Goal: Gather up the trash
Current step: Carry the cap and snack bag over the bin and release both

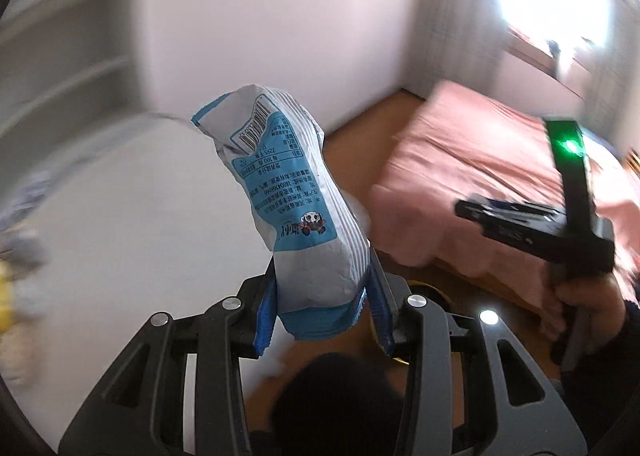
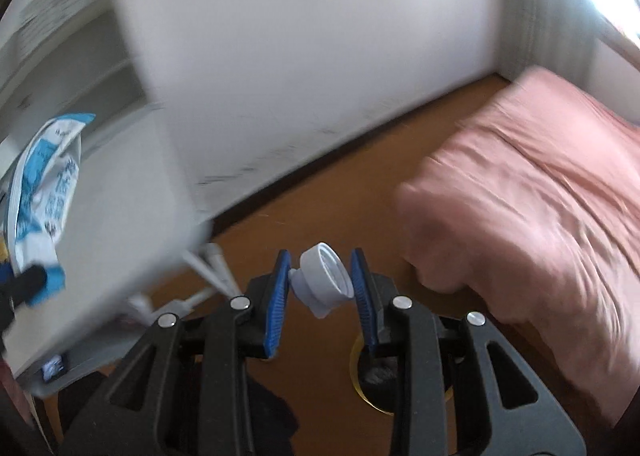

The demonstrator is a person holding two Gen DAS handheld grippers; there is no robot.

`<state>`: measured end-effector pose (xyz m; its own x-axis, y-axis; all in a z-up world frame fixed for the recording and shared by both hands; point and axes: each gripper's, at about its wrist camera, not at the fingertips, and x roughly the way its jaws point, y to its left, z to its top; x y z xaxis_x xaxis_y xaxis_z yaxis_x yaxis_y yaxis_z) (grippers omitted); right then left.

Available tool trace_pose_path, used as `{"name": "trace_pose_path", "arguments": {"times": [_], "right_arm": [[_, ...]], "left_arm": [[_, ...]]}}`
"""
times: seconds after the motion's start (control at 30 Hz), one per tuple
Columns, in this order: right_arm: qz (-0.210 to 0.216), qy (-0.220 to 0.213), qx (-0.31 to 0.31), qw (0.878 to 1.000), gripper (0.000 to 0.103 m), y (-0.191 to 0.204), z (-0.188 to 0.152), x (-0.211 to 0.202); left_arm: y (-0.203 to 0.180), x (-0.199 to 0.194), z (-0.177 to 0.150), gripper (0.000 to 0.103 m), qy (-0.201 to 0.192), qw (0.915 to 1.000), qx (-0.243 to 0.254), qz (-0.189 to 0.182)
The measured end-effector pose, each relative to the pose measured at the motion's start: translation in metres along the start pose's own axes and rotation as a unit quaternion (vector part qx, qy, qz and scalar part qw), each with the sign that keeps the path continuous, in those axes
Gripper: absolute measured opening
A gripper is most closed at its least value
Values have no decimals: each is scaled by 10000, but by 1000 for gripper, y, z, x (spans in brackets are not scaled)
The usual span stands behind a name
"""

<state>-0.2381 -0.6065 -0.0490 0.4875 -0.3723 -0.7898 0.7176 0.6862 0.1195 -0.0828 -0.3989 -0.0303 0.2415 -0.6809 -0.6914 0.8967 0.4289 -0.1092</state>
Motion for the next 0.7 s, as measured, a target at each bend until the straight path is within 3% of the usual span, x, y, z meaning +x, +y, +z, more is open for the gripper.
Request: {"name": "trace_pose_path", "arguments": {"times": [0.17, 0.3, 0.5, 0.7], "right_arm": [[-420, 434, 586, 9965, 31, -73, -23, 27], [-538, 859, 897, 9908, 31, -108, -45, 55], [-487, 1680, 1392, 9747, 31, -147, -86, 100], [-483, 1915, 1802, 9636, 31, -170, -104, 114]], "left_arm": [[-77, 82, -14, 39, 615, 9935, 550, -788], [-121, 155, -40, 39, 1390, 9790, 762, -1284], [-145, 225, -67, 39, 2124, 9637, 734, -1439], [-170, 251, -79, 40, 2423, 9532, 728, -1658]]}}
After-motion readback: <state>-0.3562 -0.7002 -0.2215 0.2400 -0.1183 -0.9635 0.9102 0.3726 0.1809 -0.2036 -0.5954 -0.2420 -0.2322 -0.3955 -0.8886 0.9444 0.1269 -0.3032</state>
